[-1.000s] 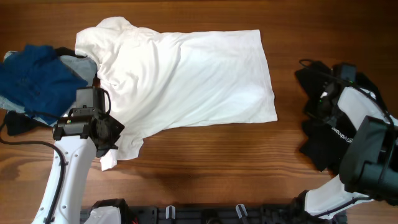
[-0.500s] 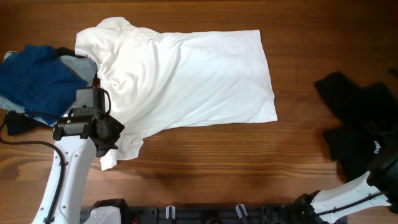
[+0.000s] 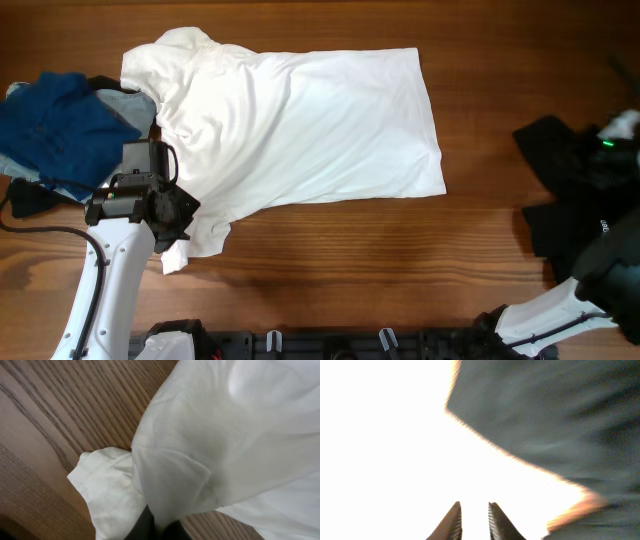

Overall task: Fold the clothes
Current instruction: 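Grasp the T-shirt's near corners with left and right grippers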

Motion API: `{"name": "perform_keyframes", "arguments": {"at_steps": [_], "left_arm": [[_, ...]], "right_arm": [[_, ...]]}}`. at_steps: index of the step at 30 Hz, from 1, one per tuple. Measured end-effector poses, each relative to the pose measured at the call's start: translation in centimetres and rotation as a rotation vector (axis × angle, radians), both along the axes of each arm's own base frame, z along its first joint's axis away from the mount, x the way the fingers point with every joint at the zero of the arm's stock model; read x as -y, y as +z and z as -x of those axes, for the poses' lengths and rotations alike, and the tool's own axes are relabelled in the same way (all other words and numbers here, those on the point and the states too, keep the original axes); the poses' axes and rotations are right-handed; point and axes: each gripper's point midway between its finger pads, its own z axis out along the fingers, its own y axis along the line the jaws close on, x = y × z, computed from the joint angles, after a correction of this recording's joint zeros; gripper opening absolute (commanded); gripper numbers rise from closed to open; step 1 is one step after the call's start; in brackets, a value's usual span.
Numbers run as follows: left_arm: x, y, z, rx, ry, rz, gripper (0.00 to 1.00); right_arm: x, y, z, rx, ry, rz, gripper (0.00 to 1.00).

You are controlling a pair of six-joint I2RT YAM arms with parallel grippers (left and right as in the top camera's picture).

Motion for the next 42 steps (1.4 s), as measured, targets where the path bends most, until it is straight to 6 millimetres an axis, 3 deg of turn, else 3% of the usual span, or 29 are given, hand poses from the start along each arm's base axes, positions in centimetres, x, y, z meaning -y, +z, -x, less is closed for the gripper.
{"name": "perform_keyframes", "arguments": {"at_steps": [2, 5, 7, 10, 15, 17, 23, 27, 30, 34, 36, 39, 40, 42], "left_arm": [[0.0, 0.0, 0.0, 0.0, 0.0, 0.0, 0.04], [0.0, 0.0, 0.0, 0.0, 0.0, 0.0, 0.04], [0.0, 0.0, 0.0, 0.0, 0.0, 0.0, 0.04], [0.0, 0.0, 0.0, 0.0, 0.0, 0.0, 0.04], [0.0, 0.0, 0.0, 0.0, 0.0, 0.0, 0.04], [0.0, 0.0, 0.0, 0.0, 0.0, 0.0, 0.04], [0.0, 0.0, -0.1, 0.004, 0.0, -0.001, 0.04], [0.0, 0.0, -0.1, 0.003, 0.0, -0.001, 0.04], [0.0, 0.0, -0.1, 0.005, 0.0, -0.001, 0.04], [0.1, 0.2, -0.9, 0.034, -0.041, 0.0, 0.04], [0.6, 0.4, -1.2, 0.042, -0.108, 0.014, 0.04], [1.8, 2.2, -2.5, 0.086, -0.237, 0.054, 0.04], [2.5, 3.9, -3.5, 0.13, -0.291, 0.076, 0.04], [3.3, 7.5, -5.2, 0.213, -0.363, 0.098, 0.04]], "right_arm": [[-5.2, -0.7, -0.4, -0.025, 0.169, -0.019, 0.38], [-11.9, -3.1, 0.9, -0.108, 0.367, -0.001, 0.46], [-15.0, -4.6, 1.6, -0.143, 0.439, 0.028, 0.5], [-17.4, -6.5, 2.9, -0.208, 0.432, 0.077, 0.54], [-18.2, -7.4, 3.7, -0.275, 0.33, 0.138, 0.52], [-18.2, -7.4, 3.9, -0.294, 0.304, 0.139, 0.45], [-18.1, -7.7, 4.2, -0.294, 0.274, 0.136, 0.04], [-18.3, -7.9, 3.5, -0.247, 0.263, 0.131, 0.04], [-18.5, -7.8, 1.9, -0.176, 0.259, 0.128, 0.04], [-18.8, -7.6, 2.5, -0.194, 0.288, 0.109, 0.04], [-18.6, -6.4, 2.6, -0.197, 0.292, 0.109, 0.04], [-17.6, -1.2, 0.7, -0.074, 0.285, 0.134, 0.04], [-17.0, 3.2, -0.9, 0.054, 0.275, 0.161, 0.04], [-16.1, 9.4, -1.6, 0.187, 0.255, 0.197, 0.04]]}}
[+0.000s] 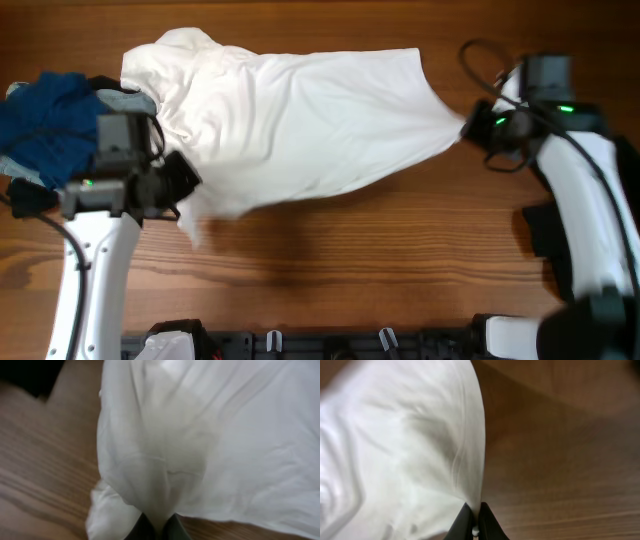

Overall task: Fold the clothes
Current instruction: 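Grasp the T-shirt's near corners with left and right grippers, then lift the T-shirt with both grippers and lay it back flatter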

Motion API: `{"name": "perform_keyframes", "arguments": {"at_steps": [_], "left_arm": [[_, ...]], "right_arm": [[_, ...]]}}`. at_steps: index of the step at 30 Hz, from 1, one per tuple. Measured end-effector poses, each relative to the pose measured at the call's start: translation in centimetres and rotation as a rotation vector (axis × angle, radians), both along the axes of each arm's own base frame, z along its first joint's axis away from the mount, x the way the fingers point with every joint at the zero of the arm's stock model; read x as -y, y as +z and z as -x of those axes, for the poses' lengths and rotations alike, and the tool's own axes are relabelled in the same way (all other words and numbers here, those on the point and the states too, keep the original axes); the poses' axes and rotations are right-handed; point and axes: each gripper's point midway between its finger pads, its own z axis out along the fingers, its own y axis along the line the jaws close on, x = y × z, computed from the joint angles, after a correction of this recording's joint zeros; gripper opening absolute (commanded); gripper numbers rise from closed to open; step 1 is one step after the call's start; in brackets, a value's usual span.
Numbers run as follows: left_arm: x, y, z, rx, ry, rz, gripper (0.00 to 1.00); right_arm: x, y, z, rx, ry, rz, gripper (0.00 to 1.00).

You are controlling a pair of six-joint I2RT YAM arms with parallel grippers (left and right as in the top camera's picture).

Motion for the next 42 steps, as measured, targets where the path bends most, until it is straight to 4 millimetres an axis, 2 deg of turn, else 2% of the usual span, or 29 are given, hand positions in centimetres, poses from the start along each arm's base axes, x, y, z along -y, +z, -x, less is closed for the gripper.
{"name": "perform_keyframes", "arguments": {"at_steps": [2, 4, 7, 10, 13, 15, 17, 18, 20, 22, 23, 24, 25, 27, 28, 29, 32, 33, 35, 36, 38, 40, 41, 42], "left_arm": [[0.1, 4.2, -1.3, 0.086, -0.034, 0.011, 0.04], [-0.5, 8.1, -2.1, 0.167, -0.04, 0.004, 0.04], [-2.1, 15.3, -2.7, 0.328, -0.009, -0.023, 0.04], [-3.0, 20.9, -2.4, 0.463, 0.011, -0.03, 0.04], [-3.4, 24.4, -1.6, 0.562, 0.021, -0.038, 0.04], [-3.7, 25.9, -0.8, 0.608, 0.034, -0.048, 0.04], [-4.0, 26.8, -0.2, 0.639, 0.047, -0.058, 0.04], [-4.0, 27.3, 0.1, 0.656, 0.045, -0.054, 0.04], [-3.6, 27.1, -0.3, 0.65, 0.025, -0.028, 0.04], [-3.4, 26.2, -1.6, 0.621, 0.006, 0.007, 0.04], [-3.4, 25.6, -2.5, 0.6, -0.003, 0.022, 0.04], [-3.2, 24.6, -3.9, 0.571, -0.021, 0.042, 0.04], [-3.0, 23.4, -5.7, 0.542, -0.041, 0.059, 0.04], [-2.4, 21.4, -9.7, 0.52, -0.108, 0.064, 0.04], [-2.0, 20.3, -11.7, 0.516, -0.148, 0.056, 0.04], [-1.3, 19.0, -14.3, 0.525, -0.204, 0.043, 0.04], [-0.1, 15.2, -20.3, 0.542, -0.288, 0.021, 0.04], [0.0, 13.7, -22.5, 0.556, -0.305, 0.014, 0.04], [-0.3, 12.1, -25.3, 0.589, -0.313, -0.001, 0.04], [-0.5, 12.3, -26.5, 0.623, -0.317, -0.015, 0.04], [-0.7, 15.0, -28.2, 0.731, -0.324, -0.049, 0.04], [-0.9, 22.9, -29.0, 0.919, -0.325, -0.109, 0.04], [-0.9, 27.2, -28.6, 1.016, -0.326, -0.14, 0.04], [-0.9, 30.4, -27.6, 1.069, -0.323, -0.156, 0.04]], "right_arm": [[1.1, 6.2, 0.1, 0.153, -0.016, 0.033, 0.04], [2.3, 10.9, 1.1, 0.261, -0.042, 0.07, 0.04], [3.8, 15.7, 1.9, 0.382, -0.067, 0.125, 0.04], [4.8, 19.3, 2.5, 0.465, -0.087, 0.184, 0.04], [5.5, 23.5, 3.4, 0.568, -0.114, 0.245, 0.04], [6.0, 27.2, 4.6, 0.659, -0.145, 0.291, 0.04], [6.3, 29.9, 5.7, 0.731, -0.163, 0.33, 0.04], [6.4, 30.3, 5.8, 0.74, -0.166, 0.338, 0.04], [6.6, 29.7, 5.4, 0.716, -0.165, 0.348, 0.04], [7.0, 28.0, 3.6, 0.658, -0.161, 0.346, 0.04], [7.3, 26.6, 2.2, 0.613, -0.153, 0.343, 0.04], [7.5, 25.2, 0.8, 0.571, -0.141, 0.343, 0.04], [7.7, 22.8, -1.6, 0.511, -0.116, 0.338, 0.04], [8.0, 19.3, -5.4, 0.451, -0.069, 0.327, 0.04], [8.0, 16.9, -8.0, 0.423, -0.029, 0.318, 0.04], [8.0, 15.2, -9.7, 0.408, -0.007, 0.311, 0.04], [8.4, 11.4, -14.3, 0.41, 0.004, 0.287, 0.04], [8.6, 10.9, -15.3, 0.422, -0.008, 0.277, 0.04], [8.8, 11.6, -16.7, 0.479, -0.032, 0.267, 0.04], [8.9, 13.2, -17.1, 0.527, -0.041, 0.266, 0.04], [9.0, 18.9, -17.9, 0.661, -0.056, 0.281, 0.04], [9.1, 26.1, -17.3, 0.81, -0.084, 0.309, 0.04], [9.2, 29.4, -16.4, 0.869, -0.1, 0.327, 0.04], [9.2, 32.1, -15.0, 0.909, -0.119, 0.345, 0.04]]}}
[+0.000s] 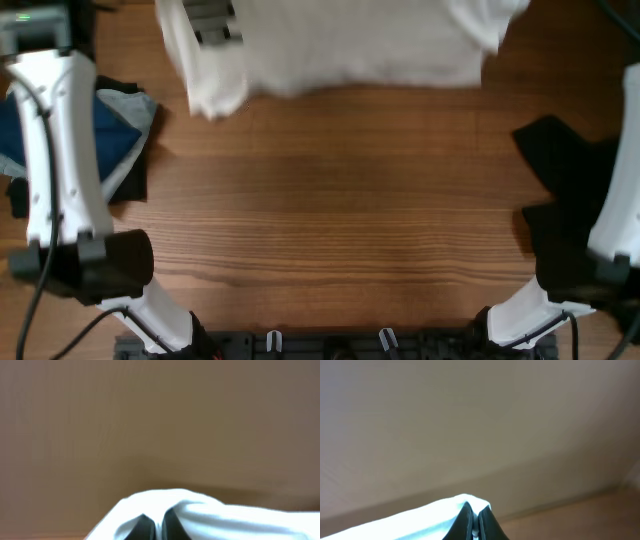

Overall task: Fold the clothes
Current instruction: 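Lift the T-shirt with both grippers and lay it back flatter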

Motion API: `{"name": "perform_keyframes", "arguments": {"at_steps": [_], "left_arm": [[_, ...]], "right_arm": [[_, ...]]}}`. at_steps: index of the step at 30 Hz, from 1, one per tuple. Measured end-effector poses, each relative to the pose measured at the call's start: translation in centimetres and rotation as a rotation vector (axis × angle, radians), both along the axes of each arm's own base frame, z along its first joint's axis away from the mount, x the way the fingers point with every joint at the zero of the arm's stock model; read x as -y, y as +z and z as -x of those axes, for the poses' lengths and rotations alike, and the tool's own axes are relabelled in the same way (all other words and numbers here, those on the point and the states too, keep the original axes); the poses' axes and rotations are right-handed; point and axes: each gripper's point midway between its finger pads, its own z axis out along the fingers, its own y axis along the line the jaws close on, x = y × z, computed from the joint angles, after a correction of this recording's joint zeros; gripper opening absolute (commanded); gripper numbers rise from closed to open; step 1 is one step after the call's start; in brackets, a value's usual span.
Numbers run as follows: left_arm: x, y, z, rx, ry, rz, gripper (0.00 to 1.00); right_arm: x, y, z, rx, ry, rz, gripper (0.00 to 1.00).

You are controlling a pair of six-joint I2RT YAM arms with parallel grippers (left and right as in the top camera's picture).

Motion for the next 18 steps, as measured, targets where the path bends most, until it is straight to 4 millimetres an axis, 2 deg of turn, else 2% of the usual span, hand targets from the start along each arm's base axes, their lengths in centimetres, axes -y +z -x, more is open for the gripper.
{"name": "perform_keyframes", "arguments": {"at_steps": [1, 2, 3, 4, 5, 7, 10, 11, 12, 13, 15, 17, 18], "left_arm": [[0.0, 3.2, 1.8, 0.042, 0.005, -0.003, 0.04], [-0.1, 4.3, 3.4, 0.026, 0.011, 0.0, 0.04], [-0.2, 4.6, 4.9, -0.005, 0.015, 0.005, 0.04], [-0.1, 3.5, 6.8, -0.098, 0.021, 0.02, 0.04], [0.1, 1.0, 8.4, -0.227, 0.021, 0.039, 0.04], [0.6, -5.2, 10.2, -0.495, 0.016, 0.075, 0.04], [1.7, -16.6, 12.8, -0.952, -0.014, 0.098, 0.04], [2.1, -19.8, 13.1, -1.063, -0.031, 0.093, 0.04], [2.4, -23.2, 13.7, -1.18, -0.049, 0.086, 0.04], [2.8, -26.6, 14.6, -1.299, -0.068, 0.08, 0.04], [3.4, -32.2, 16.8, -1.488, -0.1, 0.077, 0.04], [3.7, -35.6, 19.0, -1.605, -0.115, 0.079, 0.04], [3.8, -36.9, 20.4, -1.66, -0.121, 0.085, 0.04]], "right_arm": [[0.0, 1.6, 1.4, 0.016, -0.017, 0.007, 0.04], [0.1, 1.5, 2.6, -0.018, -0.033, 0.012, 0.04], [0.3, 0.7, 3.7, -0.071, -0.049, 0.016, 0.04], [0.5, -1.1, 4.8, -0.16, -0.072, 0.014, 0.04], [0.8, -3.7, 5.7, -0.269, -0.092, 0.01, 0.04], [1.3, -9.3, 7.0, -0.49, -0.119, 0.002, 0.04], [2.0, -18.3, 8.9, -0.829, -0.154, 0.003, 0.04], [2.0, -19.0, 9.0, -0.853, -0.155, 0.003, 0.04], [2.3, -24.5, 10.0, -1.034, -0.163, 0.004, 0.05], [2.3, -26.7, 10.5, -1.103, -0.163, 0.003, 0.04], [2.3, -32.2, 12.5, -1.285, -0.158, -0.001, 0.04], [2.1, -36.0, 14.9, -1.414, -0.161, -0.005, 0.04], [2.1, -37.2, 16.1, -1.464, -0.176, -0.004, 0.04]]}}
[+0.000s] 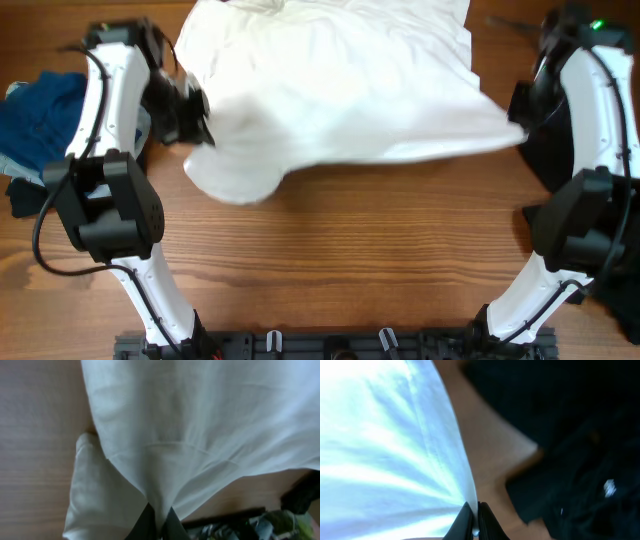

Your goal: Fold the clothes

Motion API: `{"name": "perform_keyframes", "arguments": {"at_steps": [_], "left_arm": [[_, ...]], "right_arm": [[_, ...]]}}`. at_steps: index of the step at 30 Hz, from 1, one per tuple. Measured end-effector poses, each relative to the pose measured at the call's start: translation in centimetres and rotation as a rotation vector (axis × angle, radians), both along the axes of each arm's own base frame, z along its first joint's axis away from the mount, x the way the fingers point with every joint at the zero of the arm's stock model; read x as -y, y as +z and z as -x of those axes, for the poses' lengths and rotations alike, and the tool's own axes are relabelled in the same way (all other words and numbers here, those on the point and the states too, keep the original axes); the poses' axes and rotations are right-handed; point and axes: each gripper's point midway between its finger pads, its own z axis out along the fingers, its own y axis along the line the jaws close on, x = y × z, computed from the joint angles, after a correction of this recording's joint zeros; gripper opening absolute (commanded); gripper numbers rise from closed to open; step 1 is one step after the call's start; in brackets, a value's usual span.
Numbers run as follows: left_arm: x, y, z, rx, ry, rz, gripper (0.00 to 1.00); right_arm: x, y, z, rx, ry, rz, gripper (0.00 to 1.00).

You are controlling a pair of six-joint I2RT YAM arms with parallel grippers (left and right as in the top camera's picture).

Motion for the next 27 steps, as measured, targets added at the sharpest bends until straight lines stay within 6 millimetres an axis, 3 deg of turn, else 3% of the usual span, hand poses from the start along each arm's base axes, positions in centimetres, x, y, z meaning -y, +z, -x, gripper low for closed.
{"name": "perform_keyframes", "arguments": {"at_steps": [2, 6, 8, 10, 14, 17, 19, 22, 25, 27], "left_arm": [[0.2, -2.3, 3.2, -0.123, -0.005, 0.008, 0.04], [0.8, -4.5, 7.7, -0.282, -0.018, 0.022, 0.04], [1.2, -5.1, 9.4, -0.335, -0.029, 0.026, 0.17], [1.4, -5.7, 9.9, -0.343, -0.043, 0.025, 0.37], [1.3, -5.9, 8.2, -0.227, -0.047, 0.017, 0.45], [1.2, -4.4, 6.6, -0.101, -0.045, 0.01, 0.51], [1.3, -2.2, 6.1, -0.01, -0.041, 0.005, 0.5], [0.9, -1.2, 4.6, 0.087, -0.024, -0.026, 0.43], [-1.2, -2.7, 0.4, 0.216, 0.065, -0.163, 0.24], [-2.1, -3.2, -1.1, 0.256, 0.116, -0.216, 0.25]], "right_arm": [[0.5, -1.9, 2.5, -0.095, -0.042, 0.039, 0.04], [1.8, -4.0, 5.8, -0.195, -0.125, 0.095, 0.05], [2.5, -4.6, 6.8, -0.215, -0.167, 0.115, 0.04], [3.1, -4.7, 7.0, -0.213, -0.19, 0.128, 0.04], [3.8, -4.8, 6.6, -0.187, -0.207, 0.15, 0.04], [3.8, -4.9, 6.4, -0.177, -0.208, 0.151, 0.04], [3.8, -4.9, 6.2, -0.169, -0.21, 0.148, 0.04], [3.8, -5.0, 6.1, -0.165, -0.211, 0.145, 0.04], [3.8, -5.0, 6.0, -0.16, -0.211, 0.145, 0.04], [3.8, -5.1, 6.0, -0.16, -0.21, 0.145, 0.04]]}}
